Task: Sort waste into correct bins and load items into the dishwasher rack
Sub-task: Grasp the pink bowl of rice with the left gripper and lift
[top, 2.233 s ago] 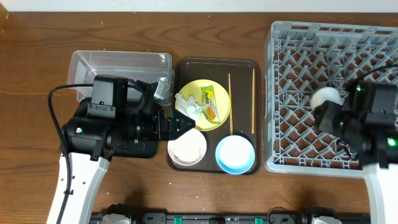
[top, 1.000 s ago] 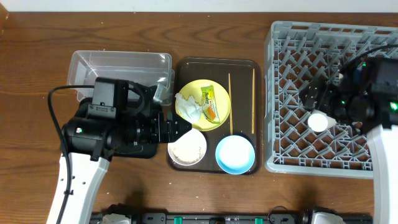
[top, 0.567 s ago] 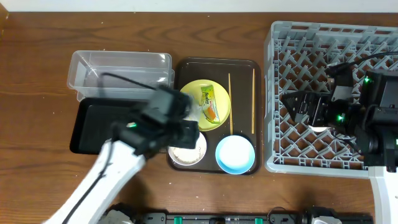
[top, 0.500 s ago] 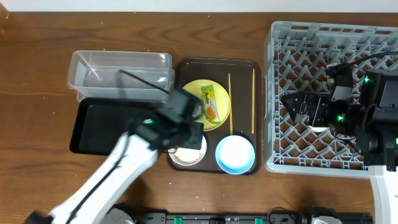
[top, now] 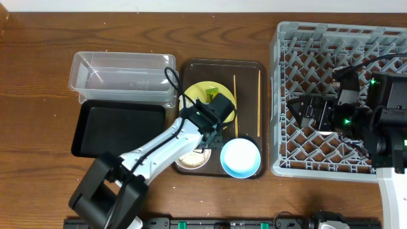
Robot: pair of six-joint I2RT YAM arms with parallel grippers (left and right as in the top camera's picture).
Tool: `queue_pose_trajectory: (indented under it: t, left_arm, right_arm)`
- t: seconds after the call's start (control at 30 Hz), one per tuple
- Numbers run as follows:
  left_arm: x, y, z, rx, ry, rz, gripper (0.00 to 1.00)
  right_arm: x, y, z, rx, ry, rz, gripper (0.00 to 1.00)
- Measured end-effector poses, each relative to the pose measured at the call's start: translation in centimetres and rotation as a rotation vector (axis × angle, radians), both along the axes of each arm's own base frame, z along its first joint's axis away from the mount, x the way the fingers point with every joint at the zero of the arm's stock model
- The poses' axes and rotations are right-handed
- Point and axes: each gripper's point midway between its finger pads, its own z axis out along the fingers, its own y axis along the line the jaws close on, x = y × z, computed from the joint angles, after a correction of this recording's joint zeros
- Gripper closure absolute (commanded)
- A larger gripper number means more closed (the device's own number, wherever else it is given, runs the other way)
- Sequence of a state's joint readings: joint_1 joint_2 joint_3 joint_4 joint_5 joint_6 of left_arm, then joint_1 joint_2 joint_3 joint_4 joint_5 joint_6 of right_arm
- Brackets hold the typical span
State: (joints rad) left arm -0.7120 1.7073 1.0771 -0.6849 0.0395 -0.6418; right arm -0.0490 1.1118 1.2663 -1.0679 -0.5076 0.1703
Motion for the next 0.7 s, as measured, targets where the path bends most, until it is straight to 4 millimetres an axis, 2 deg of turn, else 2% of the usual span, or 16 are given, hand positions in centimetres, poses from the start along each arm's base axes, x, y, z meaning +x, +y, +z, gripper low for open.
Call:
queue_pose_trajectory:
  t: [0.1,0.17,0.43,0.57,0.63,0.7]
  left_arm:
    - [-0.4,-0.3,-0.7,0.002,0.024,0.004,0.81]
    - [-0.7,-0.6,-1.2,0.007,0.036,0.001,0.94]
    - [-1.5,-0.6,-0.6,0.024,0.039,-0.024,0.94]
    - [-2.2,0.0,1.8,0.005,0.036,-0.02,0.94]
    - [-2.3,0.0,3.6,-0.039,0.014,-0.023,0.94]
    - [-1.6,0.4,6.4,-0.13,-0.029,-0.014,0.94]
  right_arm:
    - [0.0,0.0,0.0,-0.001,0.0,-0.001,0.03]
    - [0.0,-0.1,0.0,-0.003,0.001,-0.002,0.02]
    - [0.0,-0.1,-0.1,-0.005,0.002,-0.004,0.02]
    - [0.0,-0.2,-0.1,-0.008,0.002,-0.006,0.03]
    - [0.0,-0.2,-0.1,-0.008,0.002,-0.006,0.03]
    - [0.0,-0.2,-0.1,-0.009,0.002,-0.007,0.03]
